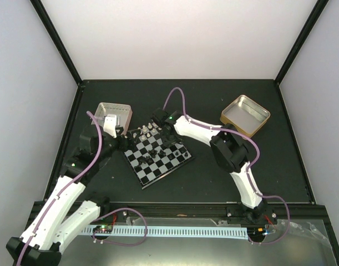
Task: Set up the chess pieces on the board
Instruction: Pick up the chess piece from the chessboard.
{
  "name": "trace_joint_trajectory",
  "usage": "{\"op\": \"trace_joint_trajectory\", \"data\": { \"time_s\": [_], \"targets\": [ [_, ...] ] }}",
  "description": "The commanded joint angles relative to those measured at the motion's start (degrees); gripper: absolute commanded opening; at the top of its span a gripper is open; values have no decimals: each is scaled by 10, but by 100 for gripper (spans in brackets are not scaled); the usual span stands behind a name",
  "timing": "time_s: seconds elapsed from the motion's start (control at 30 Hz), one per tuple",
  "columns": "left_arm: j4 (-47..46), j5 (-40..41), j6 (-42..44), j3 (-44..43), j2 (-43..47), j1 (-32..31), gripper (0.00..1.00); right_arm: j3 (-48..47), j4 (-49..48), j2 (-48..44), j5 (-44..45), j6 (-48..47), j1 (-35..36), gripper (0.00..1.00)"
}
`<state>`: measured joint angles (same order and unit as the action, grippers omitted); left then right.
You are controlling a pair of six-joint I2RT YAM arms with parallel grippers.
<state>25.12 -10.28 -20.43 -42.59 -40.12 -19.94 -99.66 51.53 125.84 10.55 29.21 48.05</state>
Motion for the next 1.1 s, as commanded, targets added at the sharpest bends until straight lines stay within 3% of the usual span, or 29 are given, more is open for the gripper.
{"op": "trace_joint_trajectory", "data": {
  "time_s": [0.0,0.4,0.9,1.07],
  "targets": [
    [-15,-3,-4,-4,-4,3,91,6,14,-2,-9,-27,4,44],
    [-14,-3,-5,-3,-5,3,91,32,7,-20,-48,-35,13,43],
    [-14,-4,-6,-1,-3,4,91,43,-11,-26,-49,15,14,13],
    [-14,-5,-8,1,0,3,91,61,-45,-49,-42,22,13,10]
  ]
}}
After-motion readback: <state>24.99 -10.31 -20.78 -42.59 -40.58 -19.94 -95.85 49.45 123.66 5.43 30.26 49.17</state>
